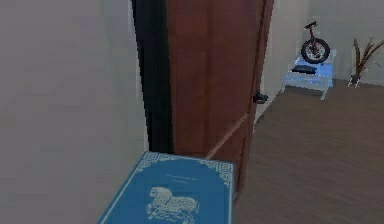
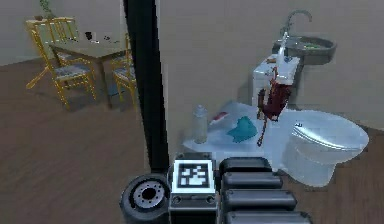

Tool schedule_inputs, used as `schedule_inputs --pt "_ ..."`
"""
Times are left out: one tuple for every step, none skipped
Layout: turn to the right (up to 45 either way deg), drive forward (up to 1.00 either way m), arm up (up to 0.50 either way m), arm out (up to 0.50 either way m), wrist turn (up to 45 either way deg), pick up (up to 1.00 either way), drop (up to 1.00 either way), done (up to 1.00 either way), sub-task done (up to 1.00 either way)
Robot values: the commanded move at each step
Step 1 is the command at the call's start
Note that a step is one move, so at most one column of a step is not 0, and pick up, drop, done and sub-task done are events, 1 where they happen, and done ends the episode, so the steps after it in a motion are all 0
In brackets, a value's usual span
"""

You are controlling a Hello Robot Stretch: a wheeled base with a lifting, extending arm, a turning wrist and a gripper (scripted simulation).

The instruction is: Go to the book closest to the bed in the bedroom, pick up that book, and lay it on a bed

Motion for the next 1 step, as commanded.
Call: schedule_inputs --pt "39.0 0.00 0.00 0.00 0.0 0.00 0.00 0.00 0.00"
